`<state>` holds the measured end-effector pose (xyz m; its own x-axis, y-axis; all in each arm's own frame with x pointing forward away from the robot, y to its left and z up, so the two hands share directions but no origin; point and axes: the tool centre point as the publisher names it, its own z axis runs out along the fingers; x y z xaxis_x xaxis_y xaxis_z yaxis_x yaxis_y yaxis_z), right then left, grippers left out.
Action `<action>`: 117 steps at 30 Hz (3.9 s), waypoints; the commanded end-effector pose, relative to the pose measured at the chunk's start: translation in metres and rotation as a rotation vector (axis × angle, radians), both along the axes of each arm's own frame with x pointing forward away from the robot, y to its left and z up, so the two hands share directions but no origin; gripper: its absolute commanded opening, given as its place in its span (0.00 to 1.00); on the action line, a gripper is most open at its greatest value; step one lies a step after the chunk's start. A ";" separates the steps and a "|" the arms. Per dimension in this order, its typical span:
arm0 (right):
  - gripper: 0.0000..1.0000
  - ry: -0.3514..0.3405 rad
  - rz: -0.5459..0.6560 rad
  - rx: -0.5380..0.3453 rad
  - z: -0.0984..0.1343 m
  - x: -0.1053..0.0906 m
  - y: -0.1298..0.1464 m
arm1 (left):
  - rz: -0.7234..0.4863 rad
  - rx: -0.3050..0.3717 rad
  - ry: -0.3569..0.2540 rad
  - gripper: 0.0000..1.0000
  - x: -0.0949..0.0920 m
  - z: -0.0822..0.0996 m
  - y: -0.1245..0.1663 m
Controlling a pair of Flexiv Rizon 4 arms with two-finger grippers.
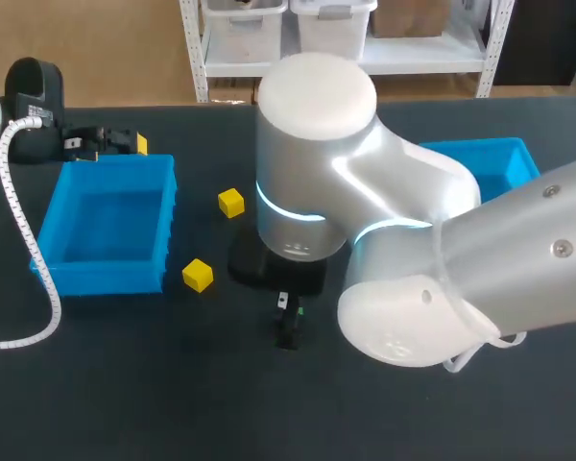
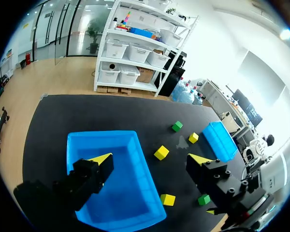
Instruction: Put the green cubes in the right bin and the yellow cubes in the left bin.
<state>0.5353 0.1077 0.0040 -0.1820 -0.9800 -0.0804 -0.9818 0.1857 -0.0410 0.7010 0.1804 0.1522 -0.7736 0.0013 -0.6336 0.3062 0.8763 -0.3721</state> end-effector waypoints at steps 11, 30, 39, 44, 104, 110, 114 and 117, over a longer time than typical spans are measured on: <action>0.36 -0.018 -0.001 -0.048 -0.014 -0.001 -0.003 | -0.007 -0.010 -0.007 1.00 0.000 -0.002 0.003; 0.00 -0.133 -0.157 -0.002 0.023 0.052 -0.029 | -0.007 -0.010 -0.007 1.00 0.000 -0.002 0.003; 0.00 -0.218 -0.300 0.046 0.060 0.101 -0.070 | -0.007 -0.010 -0.007 1.00 0.000 -0.002 0.003; 0.00 -0.265 -0.408 0.075 0.080 0.130 -0.104 | -0.007 -0.010 -0.007 1.00 0.000 -0.002 0.003; 1.00 -0.175 -0.572 -0.011 0.079 0.292 -0.133 | -0.007 -0.010 -0.007 1.00 0.000 -0.002 0.003; 1.00 -0.120 -0.546 -0.070 0.065 0.306 -0.106 | -0.007 -0.010 -0.007 1.00 0.000 -0.002 0.003; 1.00 -0.077 -0.542 -0.080 0.059 0.312 -0.088 | -0.007 -0.010 -0.007 1.00 0.000 -0.002 0.003; 1.00 -0.050 -0.548 -0.083 0.054 0.318 -0.076 | -0.007 -0.010 -0.007 1.00 0.000 -0.002 0.003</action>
